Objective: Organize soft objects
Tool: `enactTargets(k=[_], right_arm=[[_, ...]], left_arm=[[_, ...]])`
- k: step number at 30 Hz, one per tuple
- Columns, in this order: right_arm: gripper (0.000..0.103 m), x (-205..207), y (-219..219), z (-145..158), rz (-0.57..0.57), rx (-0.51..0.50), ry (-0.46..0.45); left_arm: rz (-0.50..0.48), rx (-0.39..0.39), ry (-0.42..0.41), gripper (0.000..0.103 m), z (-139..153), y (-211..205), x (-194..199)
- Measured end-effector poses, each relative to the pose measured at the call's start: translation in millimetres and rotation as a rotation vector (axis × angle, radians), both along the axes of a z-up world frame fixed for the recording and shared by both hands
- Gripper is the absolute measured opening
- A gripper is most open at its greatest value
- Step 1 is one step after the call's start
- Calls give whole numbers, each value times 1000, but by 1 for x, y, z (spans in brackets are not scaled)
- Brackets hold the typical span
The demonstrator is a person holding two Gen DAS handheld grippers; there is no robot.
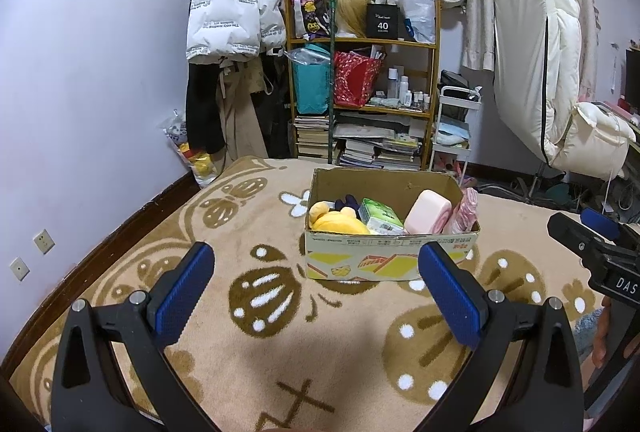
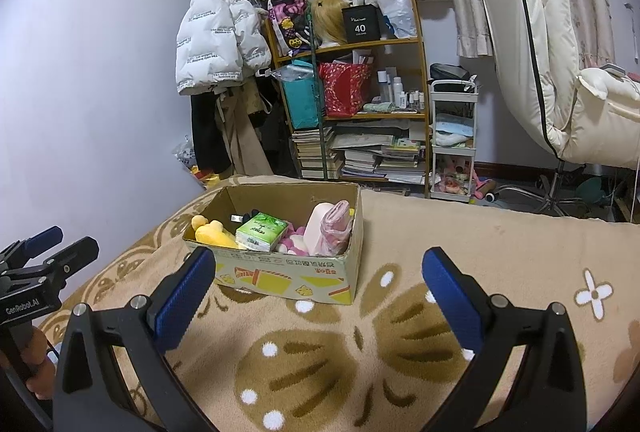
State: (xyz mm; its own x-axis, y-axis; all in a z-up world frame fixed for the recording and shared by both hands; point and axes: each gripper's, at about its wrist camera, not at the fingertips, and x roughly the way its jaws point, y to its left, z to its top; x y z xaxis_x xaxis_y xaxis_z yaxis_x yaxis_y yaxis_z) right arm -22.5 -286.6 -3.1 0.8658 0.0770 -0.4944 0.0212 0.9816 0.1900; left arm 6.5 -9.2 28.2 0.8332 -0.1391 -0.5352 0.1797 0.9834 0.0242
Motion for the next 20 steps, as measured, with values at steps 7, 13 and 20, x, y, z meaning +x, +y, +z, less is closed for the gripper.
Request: enactTargets(k=[7, 13, 20], right_arm=[[103, 0, 0, 0, 1, 4, 0], [103, 0, 1, -1, 2, 3, -1], [103, 0, -1, 0, 2, 2, 0]], left_arm=[[7, 4, 7, 101, -2, 1, 2], [8, 3, 4, 101, -2, 2, 3], [12, 1, 5, 101, -2, 3, 3]])
